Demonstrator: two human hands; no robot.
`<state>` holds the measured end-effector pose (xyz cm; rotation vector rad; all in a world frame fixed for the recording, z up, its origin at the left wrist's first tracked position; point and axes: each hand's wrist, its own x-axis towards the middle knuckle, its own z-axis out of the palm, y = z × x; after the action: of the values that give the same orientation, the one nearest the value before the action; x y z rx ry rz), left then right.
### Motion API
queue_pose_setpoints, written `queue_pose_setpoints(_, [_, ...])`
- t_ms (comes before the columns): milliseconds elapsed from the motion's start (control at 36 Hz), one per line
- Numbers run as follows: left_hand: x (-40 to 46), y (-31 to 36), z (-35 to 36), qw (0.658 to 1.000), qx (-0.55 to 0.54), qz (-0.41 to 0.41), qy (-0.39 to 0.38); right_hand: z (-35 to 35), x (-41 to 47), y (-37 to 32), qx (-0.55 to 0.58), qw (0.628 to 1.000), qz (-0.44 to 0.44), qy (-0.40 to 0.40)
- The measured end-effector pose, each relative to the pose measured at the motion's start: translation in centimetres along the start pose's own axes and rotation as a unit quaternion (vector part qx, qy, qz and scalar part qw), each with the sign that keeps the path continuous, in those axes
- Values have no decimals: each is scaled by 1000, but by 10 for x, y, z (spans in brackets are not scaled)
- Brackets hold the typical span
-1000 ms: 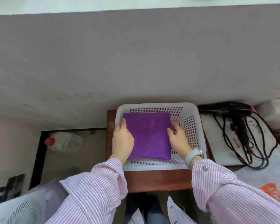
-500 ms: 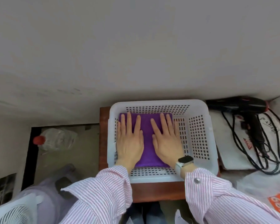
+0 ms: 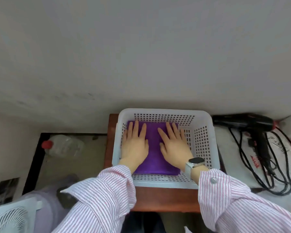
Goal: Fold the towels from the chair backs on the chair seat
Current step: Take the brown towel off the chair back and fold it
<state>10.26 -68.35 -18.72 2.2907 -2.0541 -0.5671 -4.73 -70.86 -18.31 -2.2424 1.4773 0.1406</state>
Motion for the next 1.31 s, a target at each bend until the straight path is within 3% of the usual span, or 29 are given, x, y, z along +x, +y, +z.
queue_pose_setpoints(83, [-16,-3,-37,996,-60,13,57,-31,-11,-14,48,997,16,54])
queue_pose_setpoints(167, [-42,-13,-74,986,-114,3,122,-60,-22,-37,86,995,-22,46])
queue_pose_setpoints(333, [-124,-55,-138,962,-191,-99,170,-108,-57,-122,146,982,-118,23])
queue_pose_setpoints(500, [-262,-123,-180,926,-186,-213,249,-106,-123,-248,168,958,-232,11])
queue_pose_setpoints(750, [-597,-180,-161,813,-178,-422,360,-11,-321,-441,112,877,-456,-102])
queue_pose_setpoints(972, [-897,-144,-91,676,-127,-600,409,96,-559,-546,44,752,-609,-247])
queue_pose_setpoints(1111, [-1025,-118,-64,587,-115,-683,418,144,-677,-588,-5,676,-676,-292])
queue_pose_setpoints(1306, [-1141,-116,-43,515,-87,-731,439,198,-778,-649,-10,618,-736,-276])
